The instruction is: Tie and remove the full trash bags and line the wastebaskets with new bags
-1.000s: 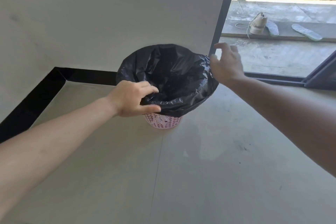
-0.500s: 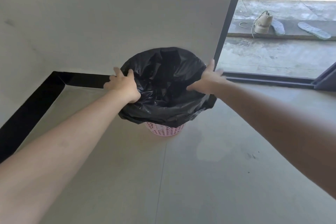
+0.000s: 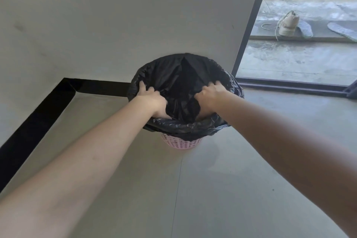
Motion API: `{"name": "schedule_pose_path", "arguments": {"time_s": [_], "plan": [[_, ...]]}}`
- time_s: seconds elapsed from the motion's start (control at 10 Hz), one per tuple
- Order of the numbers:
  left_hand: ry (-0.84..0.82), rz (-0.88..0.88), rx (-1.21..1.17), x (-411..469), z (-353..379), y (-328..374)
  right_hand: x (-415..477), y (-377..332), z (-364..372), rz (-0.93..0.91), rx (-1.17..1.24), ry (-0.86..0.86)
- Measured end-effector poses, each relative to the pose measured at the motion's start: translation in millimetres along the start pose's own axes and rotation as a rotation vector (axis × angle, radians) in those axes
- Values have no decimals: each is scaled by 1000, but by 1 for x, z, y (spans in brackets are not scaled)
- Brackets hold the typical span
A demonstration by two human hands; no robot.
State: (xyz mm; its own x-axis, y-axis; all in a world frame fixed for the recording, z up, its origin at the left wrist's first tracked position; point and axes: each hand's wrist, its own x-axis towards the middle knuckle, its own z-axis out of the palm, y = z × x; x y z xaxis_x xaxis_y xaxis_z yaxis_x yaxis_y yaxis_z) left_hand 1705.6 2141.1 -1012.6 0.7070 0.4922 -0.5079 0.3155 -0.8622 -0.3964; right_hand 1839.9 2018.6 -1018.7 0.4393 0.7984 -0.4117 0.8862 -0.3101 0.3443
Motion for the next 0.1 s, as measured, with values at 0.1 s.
{"name": "schedule_pose_path", "arguments": {"time_s": [0.1], "plan": [[326, -6, -248, 0, -3, 1, -11, 12, -7, -55, 361, 221]]}}
